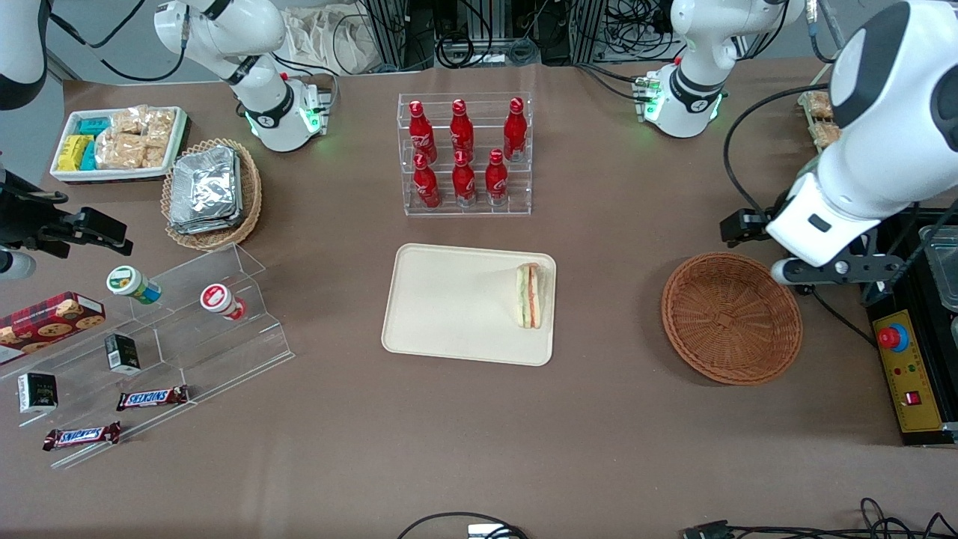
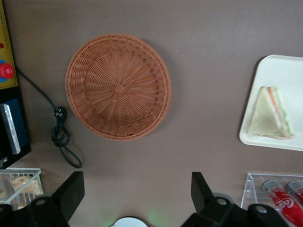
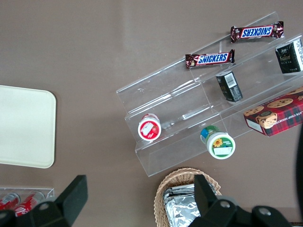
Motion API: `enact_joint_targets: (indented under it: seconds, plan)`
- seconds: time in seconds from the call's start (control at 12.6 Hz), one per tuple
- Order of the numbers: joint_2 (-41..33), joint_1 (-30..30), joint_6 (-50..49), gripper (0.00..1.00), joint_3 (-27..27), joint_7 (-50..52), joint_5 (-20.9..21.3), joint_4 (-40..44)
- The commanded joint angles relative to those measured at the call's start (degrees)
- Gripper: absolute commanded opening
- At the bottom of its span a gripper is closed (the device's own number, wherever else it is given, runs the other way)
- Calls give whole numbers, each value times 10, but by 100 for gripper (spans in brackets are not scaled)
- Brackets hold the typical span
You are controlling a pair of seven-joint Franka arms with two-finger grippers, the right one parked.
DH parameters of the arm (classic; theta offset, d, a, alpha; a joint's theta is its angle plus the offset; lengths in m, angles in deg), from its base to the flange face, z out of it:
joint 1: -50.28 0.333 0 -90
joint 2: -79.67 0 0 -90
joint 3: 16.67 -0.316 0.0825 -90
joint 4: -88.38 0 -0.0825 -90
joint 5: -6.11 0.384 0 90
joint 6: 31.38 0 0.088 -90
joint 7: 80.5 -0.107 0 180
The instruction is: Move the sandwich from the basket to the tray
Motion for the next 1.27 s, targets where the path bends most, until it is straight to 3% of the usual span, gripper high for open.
enact_joint_targets:
  seconds: [0.0,0.56,0.87,1.19]
  plan:
    - [-38,12,8,100,6,-11,1,-52]
    - [-55,9,11,100,-3,-31,4,-68]
    - [-97,-47,53,100,-100,-96,-5,-123]
    - [-125,-46,89,100,-130,-143,-11,-163]
